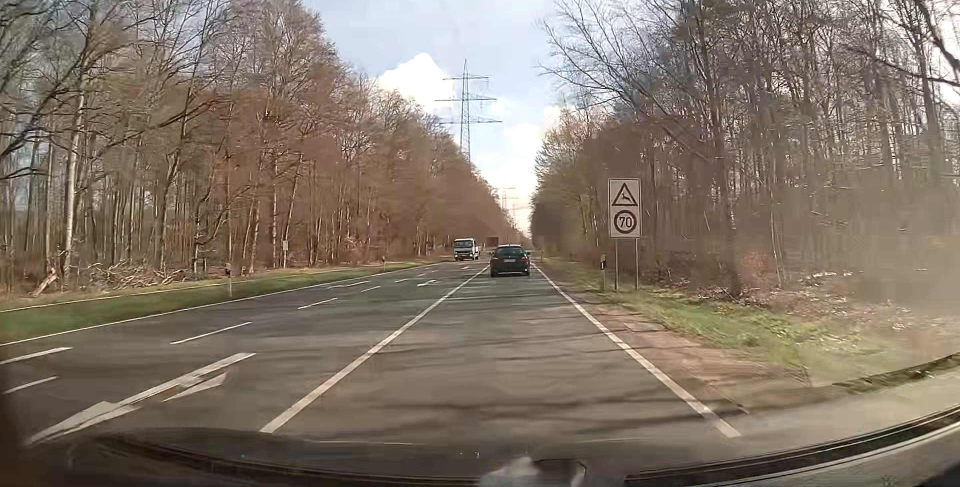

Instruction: Follow the waypoints while adhering to traffic rules and regulations

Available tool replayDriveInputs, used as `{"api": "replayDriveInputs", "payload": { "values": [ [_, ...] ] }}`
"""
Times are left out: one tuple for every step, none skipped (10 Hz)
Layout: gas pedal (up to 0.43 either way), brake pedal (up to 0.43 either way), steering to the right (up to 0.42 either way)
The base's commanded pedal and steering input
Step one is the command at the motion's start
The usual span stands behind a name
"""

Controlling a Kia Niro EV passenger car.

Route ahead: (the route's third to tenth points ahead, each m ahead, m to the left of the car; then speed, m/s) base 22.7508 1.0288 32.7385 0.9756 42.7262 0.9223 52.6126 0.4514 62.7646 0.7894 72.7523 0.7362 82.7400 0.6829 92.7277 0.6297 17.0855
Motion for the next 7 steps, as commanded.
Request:
{"api": "replayDriveInputs", "payload": {
  "values": [
    [0.331,0.0,0.004],
    [0.331,0.0,0.003],
    [0.331,0.0,0.003],
    [0.311,0.0,0.003],
    [0.299,0.0,0.003],
    [0.299,0.0,0.003],
    [0.299,0.0,0.002]
  ]
}}
